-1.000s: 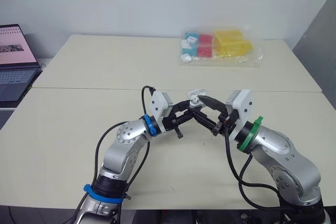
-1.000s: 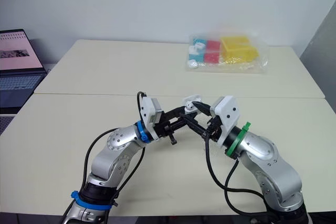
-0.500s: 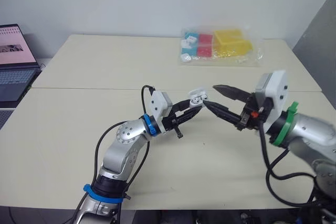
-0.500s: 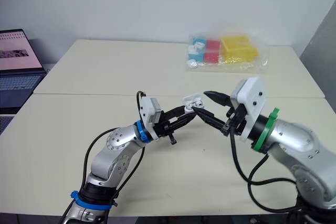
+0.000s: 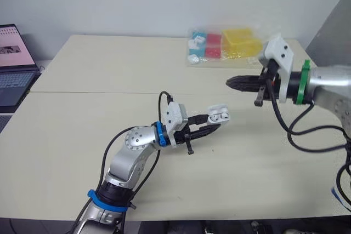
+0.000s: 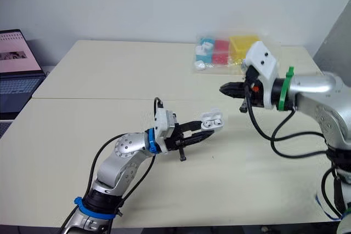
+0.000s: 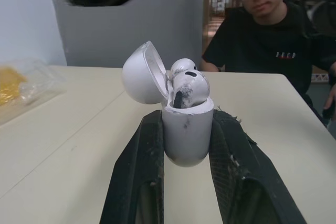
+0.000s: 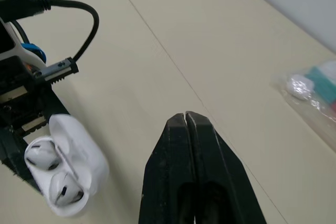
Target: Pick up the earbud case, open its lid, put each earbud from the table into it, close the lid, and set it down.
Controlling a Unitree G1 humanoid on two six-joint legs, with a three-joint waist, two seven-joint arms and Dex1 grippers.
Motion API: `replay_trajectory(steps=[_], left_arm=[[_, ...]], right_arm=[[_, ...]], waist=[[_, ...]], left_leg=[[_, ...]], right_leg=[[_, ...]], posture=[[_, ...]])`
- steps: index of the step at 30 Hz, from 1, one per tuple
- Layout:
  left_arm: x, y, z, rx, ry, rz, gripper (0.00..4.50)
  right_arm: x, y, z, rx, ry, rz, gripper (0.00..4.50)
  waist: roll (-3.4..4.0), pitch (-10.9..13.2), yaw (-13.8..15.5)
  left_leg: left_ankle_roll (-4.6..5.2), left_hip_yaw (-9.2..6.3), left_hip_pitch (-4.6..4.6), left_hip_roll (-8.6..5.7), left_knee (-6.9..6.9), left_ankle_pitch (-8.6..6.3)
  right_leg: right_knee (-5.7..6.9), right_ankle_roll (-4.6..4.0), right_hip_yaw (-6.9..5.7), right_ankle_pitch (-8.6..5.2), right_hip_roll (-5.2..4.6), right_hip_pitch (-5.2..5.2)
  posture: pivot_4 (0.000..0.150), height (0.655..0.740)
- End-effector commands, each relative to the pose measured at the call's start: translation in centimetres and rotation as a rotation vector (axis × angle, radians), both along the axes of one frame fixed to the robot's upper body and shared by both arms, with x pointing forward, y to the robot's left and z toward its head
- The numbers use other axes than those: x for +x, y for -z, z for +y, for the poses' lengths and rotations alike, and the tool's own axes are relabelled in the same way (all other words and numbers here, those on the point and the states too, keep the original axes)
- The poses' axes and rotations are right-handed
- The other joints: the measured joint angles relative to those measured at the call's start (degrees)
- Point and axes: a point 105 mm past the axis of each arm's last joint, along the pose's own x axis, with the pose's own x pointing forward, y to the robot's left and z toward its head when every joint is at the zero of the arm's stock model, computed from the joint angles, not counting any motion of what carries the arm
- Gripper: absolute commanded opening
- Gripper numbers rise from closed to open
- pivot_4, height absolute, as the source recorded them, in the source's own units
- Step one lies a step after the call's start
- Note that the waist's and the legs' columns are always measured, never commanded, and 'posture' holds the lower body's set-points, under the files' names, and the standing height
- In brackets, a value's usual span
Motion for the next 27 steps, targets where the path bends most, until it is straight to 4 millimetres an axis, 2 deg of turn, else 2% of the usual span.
replay_trajectory(steps=[1, 10, 17, 27], left_arm=[[-0.8, -0.8, -0.3, -0.016, 0.024, -0.05, 0.8], [-0.8, -0.7, -0.3, -0.01, 0.027, -0.045, 0.8], [-0.6, -0.5, -0.1, -0.003, 0.017, -0.042, 0.8], [-0.3, -0.8, 0.1, -0.028, -0.015, -0.04, 0.8]], right_arm=[[-0.5, 0.8, 0.9, -0.037, -0.113, 0.061, 0.0], [-1.1, 2.1, 2.1, -0.092, -0.243, 0.17, 0.0], [-3.4, 2.3, 2.4, -0.096, -0.336, 0.265, 0.0], [-3.6, 4.0, 1.8, -0.148, -0.307, 0.273, 0.0]], waist=[[0.0, 0.0, 0.07], [0.01, 0.01, 0.14], [0.01, 0.01, 0.15], [0.01, 0.01, 0.13]], left_leg=[[0.0, 0.0, 0.0, 0.0, 0.0, 0.0], [0.0, -0.01, -0.02, -0.01, 0.04, 0.0], [0.0, -0.02, 0.0, 0.0, 0.05, 0.0], [0.0, -0.01, 0.01, -0.02, 0.07, 0.0]], right_leg=[[0.0, -0.01, 0.0, 0.0, 0.0, 0.0], [0.03, -0.17, 0.0, 0.09, -0.05, -0.01], [0.09, -0.18, 0.0, 0.1, -0.04, -0.02], [0.13, -0.17, 0.01, 0.1, -0.05, -0.02]], posture=[[0.15, 0.74], [0.15, 0.74], [0.15, 0.74], [0.15, 0.74]])
